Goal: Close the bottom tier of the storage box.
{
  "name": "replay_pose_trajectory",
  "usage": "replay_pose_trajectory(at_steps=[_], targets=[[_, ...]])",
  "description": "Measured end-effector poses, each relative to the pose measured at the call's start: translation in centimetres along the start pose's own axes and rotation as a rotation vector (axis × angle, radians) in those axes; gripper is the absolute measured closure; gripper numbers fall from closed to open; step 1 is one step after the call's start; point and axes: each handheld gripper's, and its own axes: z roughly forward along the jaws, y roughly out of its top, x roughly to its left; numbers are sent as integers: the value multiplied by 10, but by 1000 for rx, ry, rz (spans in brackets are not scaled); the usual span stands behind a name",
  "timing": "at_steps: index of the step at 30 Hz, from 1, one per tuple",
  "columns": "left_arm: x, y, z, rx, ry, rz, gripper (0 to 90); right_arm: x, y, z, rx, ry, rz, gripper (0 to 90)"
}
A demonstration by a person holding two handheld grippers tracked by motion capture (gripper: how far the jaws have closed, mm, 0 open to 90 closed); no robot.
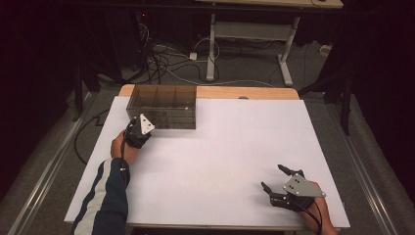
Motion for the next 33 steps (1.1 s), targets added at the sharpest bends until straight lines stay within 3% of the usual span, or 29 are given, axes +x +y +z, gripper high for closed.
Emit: replay_pose_trajectory(at_steps=[14, 18, 21, 23, 33], targets=[[-1, 4, -18, -116, -30, -68, 875, 0, 1, -1, -2, -12, 7, 227], [-2, 4, -22, -131, -33, -99, 874, 0, 2, -1, -1, -11, 8, 227], [-1, 4, -25, -163, -34, -98, 874, 1, 2, -1, -2, -6, -1, 227], [-2, 4, -27, -180, -46, -121, 873, 1, 2, -1, -1, 0, 5, 227], [-2, 5, -35, -224, -57, -132, 871, 2, 3, -1, 3, 2, 4, 227]])
